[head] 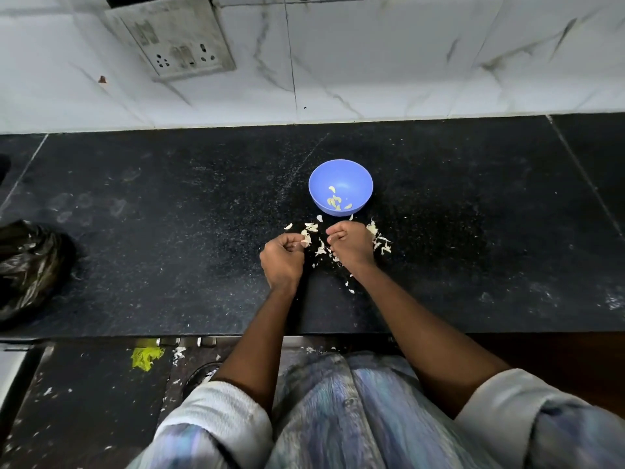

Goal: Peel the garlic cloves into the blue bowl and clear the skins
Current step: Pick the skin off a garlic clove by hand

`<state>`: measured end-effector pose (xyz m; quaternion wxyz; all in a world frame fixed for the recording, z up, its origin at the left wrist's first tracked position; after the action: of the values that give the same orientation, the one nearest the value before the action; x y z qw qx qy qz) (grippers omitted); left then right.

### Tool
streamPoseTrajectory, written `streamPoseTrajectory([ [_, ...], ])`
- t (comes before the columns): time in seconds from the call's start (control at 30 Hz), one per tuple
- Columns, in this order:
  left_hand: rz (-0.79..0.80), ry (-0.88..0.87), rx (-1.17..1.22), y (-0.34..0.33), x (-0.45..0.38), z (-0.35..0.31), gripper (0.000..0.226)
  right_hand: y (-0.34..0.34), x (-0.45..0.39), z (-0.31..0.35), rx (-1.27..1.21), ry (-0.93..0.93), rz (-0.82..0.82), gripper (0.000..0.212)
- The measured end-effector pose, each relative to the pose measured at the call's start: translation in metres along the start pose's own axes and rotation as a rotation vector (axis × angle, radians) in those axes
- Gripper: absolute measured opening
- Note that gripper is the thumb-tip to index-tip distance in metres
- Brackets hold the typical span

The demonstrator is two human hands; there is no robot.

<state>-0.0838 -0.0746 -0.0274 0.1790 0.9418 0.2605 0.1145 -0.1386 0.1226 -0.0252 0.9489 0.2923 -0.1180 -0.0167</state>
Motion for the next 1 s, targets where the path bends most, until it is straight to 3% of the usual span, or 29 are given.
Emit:
streamPoseTrajectory([
  [0.13, 0.095, -0.038, -0.036, -0.003, 0.0, -0.001, 0.023, -0.02, -0.002, 0.014, 0.244, 0.124, 0.068, 0.023],
  [0.33, 0.022, -0.009, 0.014, 0.014, -0.009, 0.003, 0.036, -0.029, -0.004, 0.034, 0.332, 0.228, 0.069, 0.03],
  [0.57, -0.128, 0.042, 0.108, 0.031, -0.015, 0.013, 0.018, -0.042, 0.006, 0.049, 0.433, 0.387, 0.142, 0.026],
  [0.8, -0.089, 0.026, 0.094, 0.028, -0.015, 0.015, 0.016, -0.047, 0.001, 0.052, 0.578, 0.402, 0.16, 0.037],
  [1.0, -0.063, 0.004, 0.087, 0.024, -0.018, 0.013, 0.015, -0.05, 0.007, 0.062, 0.696, 0.458, 0.198, 0.025],
])
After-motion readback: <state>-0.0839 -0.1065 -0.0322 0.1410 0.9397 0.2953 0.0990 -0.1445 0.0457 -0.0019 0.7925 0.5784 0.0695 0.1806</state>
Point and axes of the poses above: each hand's wrist, its own x-axis away from the middle knuckle, its own y-axis out of the back of the hand, z = x × y, the point moved 8 cm from there along -x, towards the middle knuckle, and after that the axes turned 5 degrees about x, right-handed, at the moved point
